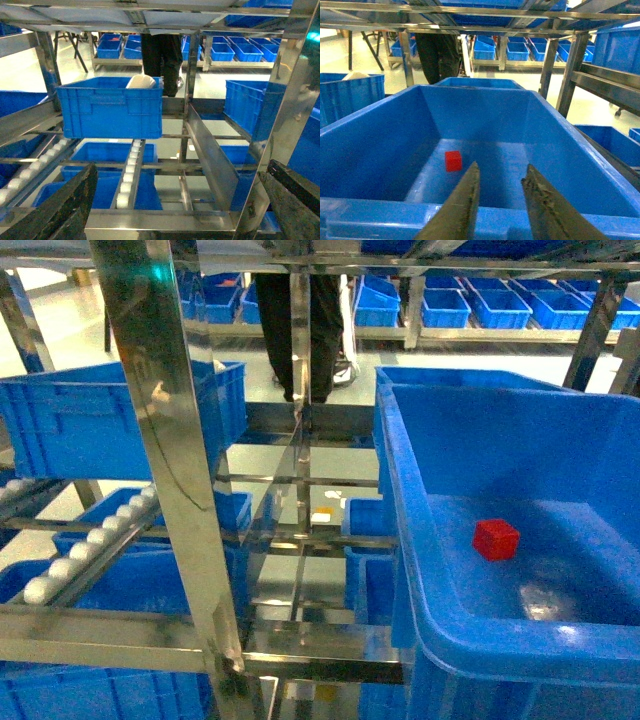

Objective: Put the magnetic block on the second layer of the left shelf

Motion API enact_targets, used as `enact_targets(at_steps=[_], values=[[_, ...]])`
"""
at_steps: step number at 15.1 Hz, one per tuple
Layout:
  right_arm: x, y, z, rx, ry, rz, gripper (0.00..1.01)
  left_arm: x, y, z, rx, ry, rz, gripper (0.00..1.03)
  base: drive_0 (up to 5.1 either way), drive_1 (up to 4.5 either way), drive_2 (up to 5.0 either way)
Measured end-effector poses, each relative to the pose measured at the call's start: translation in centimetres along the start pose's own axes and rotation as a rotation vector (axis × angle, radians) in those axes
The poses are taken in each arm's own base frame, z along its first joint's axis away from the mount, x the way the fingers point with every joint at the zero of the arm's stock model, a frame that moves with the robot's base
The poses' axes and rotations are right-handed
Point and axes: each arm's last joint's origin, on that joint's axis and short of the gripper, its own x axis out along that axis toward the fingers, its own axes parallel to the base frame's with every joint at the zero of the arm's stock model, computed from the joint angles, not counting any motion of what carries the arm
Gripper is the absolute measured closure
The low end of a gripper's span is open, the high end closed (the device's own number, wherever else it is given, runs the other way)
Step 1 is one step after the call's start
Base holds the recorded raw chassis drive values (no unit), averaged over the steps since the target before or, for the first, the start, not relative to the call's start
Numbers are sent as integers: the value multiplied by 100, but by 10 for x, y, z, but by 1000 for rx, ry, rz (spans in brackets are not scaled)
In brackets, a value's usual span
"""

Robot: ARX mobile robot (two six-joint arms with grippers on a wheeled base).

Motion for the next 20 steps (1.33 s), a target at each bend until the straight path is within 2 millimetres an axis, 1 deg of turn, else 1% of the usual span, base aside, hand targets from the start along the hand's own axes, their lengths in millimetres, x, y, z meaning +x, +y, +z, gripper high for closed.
enact_targets(at_steps=[1, 5, 8, 10, 11, 12, 20], values=[[0, 0, 0, 0, 0, 0, 64, 0, 0, 0, 0, 1, 0, 5, 0, 0, 0], [0, 0, 0, 0, 0, 0, 41, 0, 0, 0, 0, 0, 0, 5, 0, 0, 0], [0, 0, 0, 0, 0, 0, 17, 0, 0, 0, 0, 0, 0, 5, 0, 0, 0], [0, 0, 0, 0, 0, 0, 4, 0, 0, 0, 0, 0, 0, 5, 0, 0, 0], [0, 0, 0, 0, 0, 0, 1, 0, 0, 0, 0, 0, 0, 5, 0, 0, 0], [0, 0, 0, 0, 0, 0, 4, 0, 0, 0, 0, 0, 0, 5, 0, 0, 0], [0, 0, 0, 0, 0, 0, 3, 0, 0, 0, 0, 0, 0, 5, 0, 0, 0]])
